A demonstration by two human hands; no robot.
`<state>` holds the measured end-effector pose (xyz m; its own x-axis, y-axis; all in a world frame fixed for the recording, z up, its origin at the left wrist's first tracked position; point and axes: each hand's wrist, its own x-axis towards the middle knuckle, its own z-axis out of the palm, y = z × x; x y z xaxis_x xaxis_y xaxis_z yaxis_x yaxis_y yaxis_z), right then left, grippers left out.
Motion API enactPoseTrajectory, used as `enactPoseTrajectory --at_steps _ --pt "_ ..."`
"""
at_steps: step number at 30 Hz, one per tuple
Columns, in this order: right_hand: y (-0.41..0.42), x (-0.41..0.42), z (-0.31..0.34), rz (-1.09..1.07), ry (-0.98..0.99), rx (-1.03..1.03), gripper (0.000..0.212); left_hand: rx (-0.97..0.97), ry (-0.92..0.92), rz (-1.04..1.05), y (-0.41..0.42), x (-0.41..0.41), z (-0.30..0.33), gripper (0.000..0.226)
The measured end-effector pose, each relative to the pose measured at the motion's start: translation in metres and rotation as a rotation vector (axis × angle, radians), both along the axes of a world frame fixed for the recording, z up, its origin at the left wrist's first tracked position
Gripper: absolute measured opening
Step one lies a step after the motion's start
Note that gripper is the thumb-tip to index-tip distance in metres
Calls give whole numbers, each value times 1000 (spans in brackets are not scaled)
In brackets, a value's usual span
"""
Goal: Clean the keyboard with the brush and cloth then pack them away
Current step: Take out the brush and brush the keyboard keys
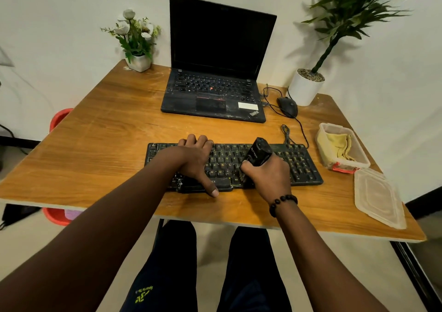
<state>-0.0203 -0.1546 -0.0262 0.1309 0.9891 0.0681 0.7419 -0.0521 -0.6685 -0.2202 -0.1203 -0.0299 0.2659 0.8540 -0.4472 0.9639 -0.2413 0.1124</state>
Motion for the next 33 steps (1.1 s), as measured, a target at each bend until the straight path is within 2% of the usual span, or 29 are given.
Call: enactPoseTrajectory --at_steps 5,9,11,13,19,25,30,33 --pt "1 16 13 203 -79 -142 21 -11 -6 1 0 0 1 147" --pt "2 18 9 -15 234 -34 13 -7 -7 -3 0 -1 0 147" --pt "-6 12 -1 -126 315 -35 14 -7 -9 0 -1 -1 0 146" --pt "-19 8 -8 -153 300 -21 16 -11 -7 1 0 -1 0 147" --pt "-31 15 -4 14 136 -14 17 -6 2 1 0 0 1 147" --pt "-26 13 -12 -159 345 -12 19 -8 -4 5 -2 -1 0 149" --pt "-56 -5 -24 -100 381 36 19 -15 7 6 0 0 0 150" --pt "-56 1 -21 -253 511 56 20 -14 6 3 0 -1 0 149"
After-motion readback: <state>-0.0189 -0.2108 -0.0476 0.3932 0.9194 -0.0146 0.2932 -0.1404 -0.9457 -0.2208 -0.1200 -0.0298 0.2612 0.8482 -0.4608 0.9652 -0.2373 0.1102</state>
